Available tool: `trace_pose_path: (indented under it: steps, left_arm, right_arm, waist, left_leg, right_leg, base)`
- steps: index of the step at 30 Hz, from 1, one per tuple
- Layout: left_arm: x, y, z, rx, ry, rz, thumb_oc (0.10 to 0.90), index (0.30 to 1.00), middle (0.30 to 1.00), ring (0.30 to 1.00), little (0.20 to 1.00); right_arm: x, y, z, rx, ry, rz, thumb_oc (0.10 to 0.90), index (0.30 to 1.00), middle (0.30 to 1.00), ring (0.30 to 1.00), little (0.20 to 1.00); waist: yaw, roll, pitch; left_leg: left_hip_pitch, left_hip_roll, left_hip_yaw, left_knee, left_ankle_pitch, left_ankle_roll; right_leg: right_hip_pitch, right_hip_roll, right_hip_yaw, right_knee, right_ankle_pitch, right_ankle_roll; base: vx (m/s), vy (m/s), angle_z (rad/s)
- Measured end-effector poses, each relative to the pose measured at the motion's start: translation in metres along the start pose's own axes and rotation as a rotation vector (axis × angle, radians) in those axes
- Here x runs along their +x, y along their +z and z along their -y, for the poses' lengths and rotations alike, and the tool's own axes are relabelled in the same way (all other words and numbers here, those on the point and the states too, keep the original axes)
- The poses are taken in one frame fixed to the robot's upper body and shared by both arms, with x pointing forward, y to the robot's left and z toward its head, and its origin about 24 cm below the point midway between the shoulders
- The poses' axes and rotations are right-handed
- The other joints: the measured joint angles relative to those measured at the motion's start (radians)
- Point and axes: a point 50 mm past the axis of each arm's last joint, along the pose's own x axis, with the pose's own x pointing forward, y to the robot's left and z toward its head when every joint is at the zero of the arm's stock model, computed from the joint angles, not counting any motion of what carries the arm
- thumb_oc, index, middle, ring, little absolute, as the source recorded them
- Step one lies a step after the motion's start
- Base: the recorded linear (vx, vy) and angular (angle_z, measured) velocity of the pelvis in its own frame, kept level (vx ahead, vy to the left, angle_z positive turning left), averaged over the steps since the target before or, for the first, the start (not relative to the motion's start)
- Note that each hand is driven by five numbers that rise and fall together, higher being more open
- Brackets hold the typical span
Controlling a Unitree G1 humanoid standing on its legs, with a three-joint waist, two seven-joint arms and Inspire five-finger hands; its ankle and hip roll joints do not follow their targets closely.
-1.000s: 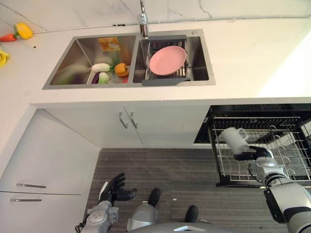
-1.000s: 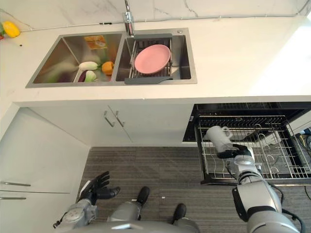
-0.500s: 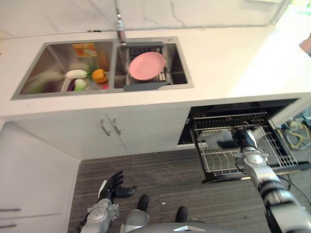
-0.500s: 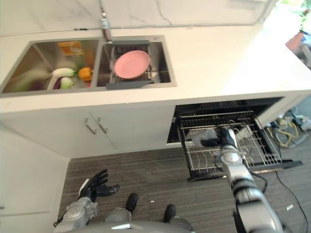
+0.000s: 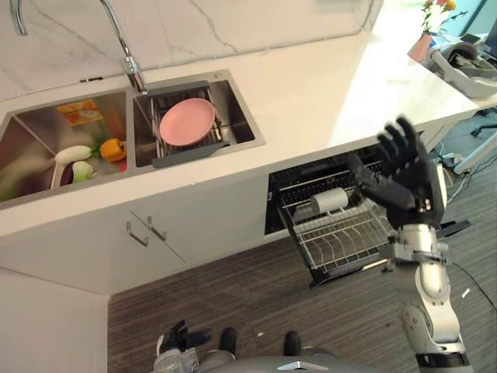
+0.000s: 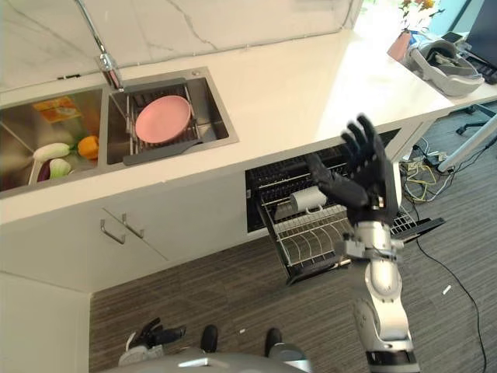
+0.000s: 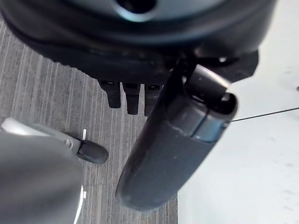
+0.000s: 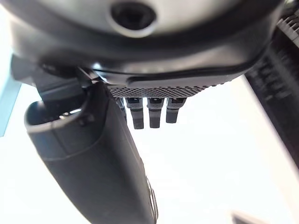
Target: Place the dishes in the dishwasher.
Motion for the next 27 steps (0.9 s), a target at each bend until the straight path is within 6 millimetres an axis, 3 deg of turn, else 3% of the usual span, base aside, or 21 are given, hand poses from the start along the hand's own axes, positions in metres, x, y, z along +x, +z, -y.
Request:
trace_pose_path:
  steps: [1,4,6,8,10,11,12,13,15,19,20,21,23,25,27]
  left_arm:
    - [0.000,0.002,-0.002,0.049,0.004,0.016,0.747,0.820,0.820,0.820,0.820]
    - [0.000,0.001,-0.006,0.112,0.015,0.036,0.800,0.900,0.900,0.900,0.900]
    - [0.000,-0.003,-0.010,0.114,0.030,0.021,0.800,0.900,0.900,0.900,0.900]
    - [0.000,-0.005,-0.014,0.108,0.055,0.011,0.800,0.900,0.900,0.900,0.900]
    - [0.000,-0.005,-0.013,0.113,0.060,0.003,0.800,0.900,0.900,0.900,0.900]
    - [0.001,-0.004,-0.011,0.114,0.059,0.002,0.800,0.900,0.900,0.900,0.900]
    - [0.001,0.000,-0.010,0.115,0.057,0.007,0.800,0.900,0.900,0.900,0.900]
    - [0.001,-0.003,-0.010,0.125,0.062,-0.005,0.800,0.900,0.900,0.900,0.900]
    - [-0.002,-0.016,-0.011,0.147,0.072,-0.041,0.800,0.900,0.900,0.900,0.900]
    - [-0.011,-0.044,-0.013,0.166,0.071,-0.131,0.800,0.900,0.900,0.900,0.900]
    - [-0.012,-0.050,-0.023,0.161,0.096,-0.156,0.800,0.900,0.900,0.900,0.900]
    - [-0.010,-0.046,-0.032,0.154,0.126,-0.147,0.800,0.900,0.900,0.900,0.900]
    - [-0.005,-0.034,-0.040,0.159,0.156,-0.117,0.800,0.900,0.900,0.900,0.900]
    - [0.005,0.006,-0.036,0.143,0.149,0.021,0.800,0.900,0.900,0.900,0.900]
    - [0.009,0.031,-0.031,0.139,0.141,0.090,0.800,0.900,0.900,0.900,0.900]
  right_arm:
    - [0.008,0.005,-0.011,0.025,0.049,0.045,0.800,0.900,0.900,0.900,0.900]
    - [0.017,0.011,-0.023,0.006,0.127,0.089,0.800,0.900,0.900,0.900,0.900]
    - [0.018,0.012,-0.025,-0.006,0.138,0.094,0.800,0.900,0.900,0.900,0.900]
    - [0.021,0.015,-0.026,-0.031,0.146,0.114,0.800,0.900,0.900,0.900,0.900]
    - [0.023,0.018,-0.023,-0.053,0.128,0.131,0.800,0.900,0.900,0.900,0.900]
    - [0.024,0.020,-0.022,-0.054,0.117,0.145,0.800,0.900,0.900,0.900,0.900]
    - [0.024,0.021,-0.022,-0.049,0.105,0.156,0.800,0.900,0.900,0.900,0.900]
    - [0.025,0.024,-0.021,-0.048,0.089,0.169,0.800,0.900,0.900,0.900,0.900]
    - [0.025,0.024,-0.018,-0.076,0.067,0.173,0.800,0.900,0.900,0.900,0.900]
    - [0.026,0.028,-0.019,-0.158,0.099,0.191,0.800,0.900,0.900,0.900,0.900]
    - [0.024,0.030,-0.017,-0.216,0.118,0.193,0.800,0.900,0.900,0.900,0.900]
    - [0.022,0.028,-0.017,-0.203,0.109,0.186,0.800,0.900,0.900,0.900,0.900]
    - [0.020,0.028,-0.021,-0.166,0.095,0.193,0.800,0.900,0.900,0.900,0.900]
    - [0.019,0.026,-0.025,-0.144,0.105,0.189,0.800,0.900,0.900,0.900,0.900]
    - [0.019,0.024,-0.029,-0.140,0.126,0.176,0.800,0.900,0.900,0.900,0.900]
  waist:
    - [0.001,0.002,-0.003]
    - [0.017,0.003,-0.009]
    - [0.034,0.006,-0.010]
    - [0.053,0.001,-0.006]
    - [0.075,-0.005,0.023]
    - [0.081,-0.015,0.042]
    - [0.083,-0.011,0.052]
    - [0.080,0.008,0.064]
    - [0.101,0.025,0.069]
    - [0.121,0.028,0.069]
    - [0.106,0.000,0.060]
    - [0.102,-0.045,0.046]
    - [0.099,-0.089,0.026]
    - [0.107,-0.107,0.016]
    - [0.097,-0.101,0.014]
  left_leg:
    - [0.004,0.002,0.008,0.000,-0.001,-0.001]
    - [0.004,0.005,0.011,0.000,-0.003,-0.003]
    - [0.001,0.006,0.010,0.004,-0.001,-0.001]
    - [-0.057,-0.012,0.007,0.076,-0.012,-0.027]
    - [-0.140,-0.060,0.016,0.197,-0.003,-0.052]
    - [-0.181,-0.071,0.040,0.252,-0.011,-0.084]
    - [-0.216,-0.057,0.103,0.256,-0.013,-0.082]
    - [-0.251,-0.001,0.215,0.179,-0.001,-0.065]
    - [-0.278,0.057,0.316,0.030,0.022,-0.060]
    - [-0.250,0.071,0.304,0.002,0.073,-0.041]
    - [-0.206,0.029,0.316,-0.001,0.156,0.030]
    - [-0.199,-0.010,0.334,-0.001,0.143,0.043]
    - [-0.188,-0.056,0.352,0.004,0.130,0.078]
    - [-0.166,-0.081,0.359,0.005,0.124,0.098]
    - [-0.146,-0.087,0.343,0.005,0.110,0.114]
  right_leg:
    - [0.000,0.002,0.009,0.000,0.001,-0.002]
    - [-0.002,0.004,0.013,0.000,0.001,-0.002]
    - [-0.003,0.007,0.014,0.000,0.000,-0.003]
    - [-0.026,-0.002,0.008,0.000,-0.007,-0.006]
    - [-0.018,-0.045,-0.028,0.000,-0.007,-0.012]
    - [-0.017,-0.062,-0.041,0.000,-0.010,-0.016]
    - [-0.017,-0.073,-0.059,-0.001,-0.018,-0.007]
    - [-0.015,-0.077,-0.097,-0.001,-0.022,-0.006]
    - [-0.018,-0.075,-0.086,-0.001,-0.034,0.011]
    - [0.006,-0.090,-0.022,0.000,-0.051,0.054]
    - [0.045,-0.138,-0.015,0.002,-0.073,0.099]
    - [0.049,-0.180,-0.012,0.004,-0.078,0.109]
    - [0.049,-0.227,-0.008,0.017,-0.068,0.119]
    - [0.033,-0.253,0.010,0.080,-0.027,0.131]
    - [-0.007,-0.257,0.029,0.205,-0.027,0.134]
  base:
    - [0.00,-0.057,-0.15]
    - [-0.02,-0.060,-0.05]
    - [-0.04,-0.071,-0.02]
    - [0.01,-0.033,0.18]
    - [0.10,0.086,0.58]
    - [0.14,0.111,0.61]
    - [0.24,0.127,0.67]
    - [0.17,0.079,0.63]
    - [0.21,0.144,0.26]
    - [0.27,0.258,-0.34]
    - [0.32,0.313,-0.35]
    - [0.23,0.234,-0.22]
    - [0.10,0.115,-0.04]
    - [0.14,0.221,0.01]
    - [0.11,0.185,0.11]
